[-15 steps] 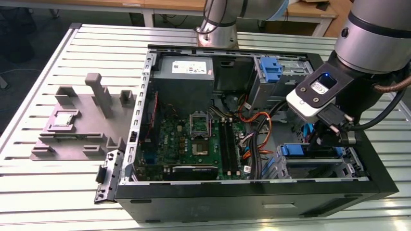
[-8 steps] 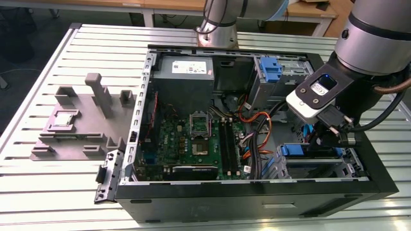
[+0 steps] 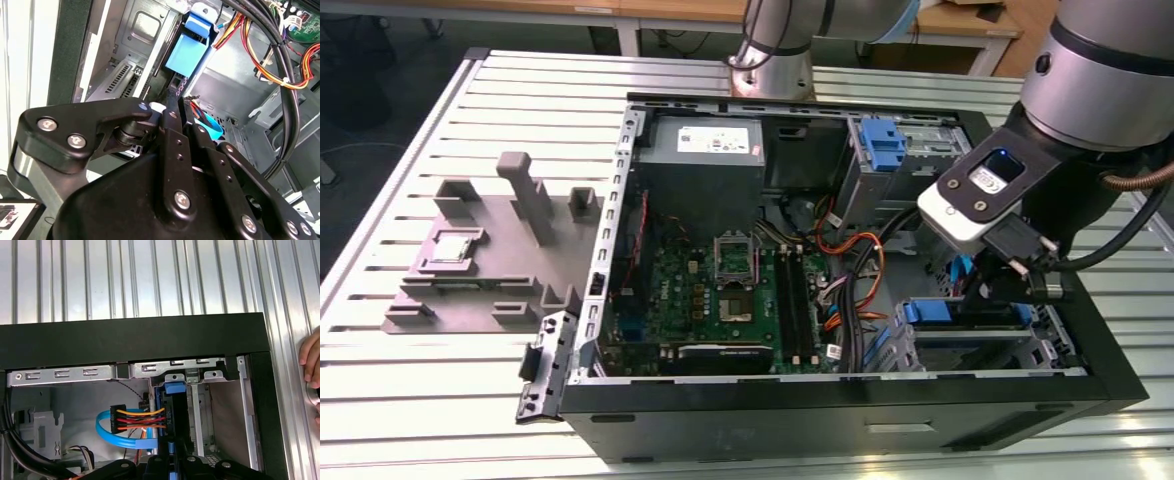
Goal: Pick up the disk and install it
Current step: 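Insert the second disk wire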
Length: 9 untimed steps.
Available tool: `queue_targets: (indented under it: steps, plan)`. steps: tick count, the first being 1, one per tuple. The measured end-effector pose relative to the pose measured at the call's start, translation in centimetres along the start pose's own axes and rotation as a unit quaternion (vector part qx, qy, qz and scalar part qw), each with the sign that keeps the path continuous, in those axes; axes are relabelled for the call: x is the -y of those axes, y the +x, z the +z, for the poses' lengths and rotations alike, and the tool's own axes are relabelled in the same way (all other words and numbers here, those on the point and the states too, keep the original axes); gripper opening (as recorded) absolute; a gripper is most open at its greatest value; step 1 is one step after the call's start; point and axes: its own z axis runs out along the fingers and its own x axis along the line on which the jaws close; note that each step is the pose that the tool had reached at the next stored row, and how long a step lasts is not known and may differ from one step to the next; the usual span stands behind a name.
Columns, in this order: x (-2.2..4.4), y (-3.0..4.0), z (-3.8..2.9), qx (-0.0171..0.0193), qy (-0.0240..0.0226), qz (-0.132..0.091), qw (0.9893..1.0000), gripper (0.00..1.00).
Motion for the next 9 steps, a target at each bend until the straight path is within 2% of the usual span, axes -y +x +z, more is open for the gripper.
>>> queue_targets:
  steps: [4, 5, 7, 9]
  plan:
    - [-0.04, -0.32, 0.02, -0.0061, 0.0007, 0.001, 1.0000, 0.16]
    - [-0.05, -0.44, 0.03, -0.0095, 0.0011, 0.001, 1.0000, 0.16]
    - [-0.07, -0.65, 0.05, -0.0210, 0.0024, 0.002, 0.9998, 0.16]
    - [-0.08, -0.78, 0.06, -0.0307, 0.0034, 0.003, 0.9995, 0.16]
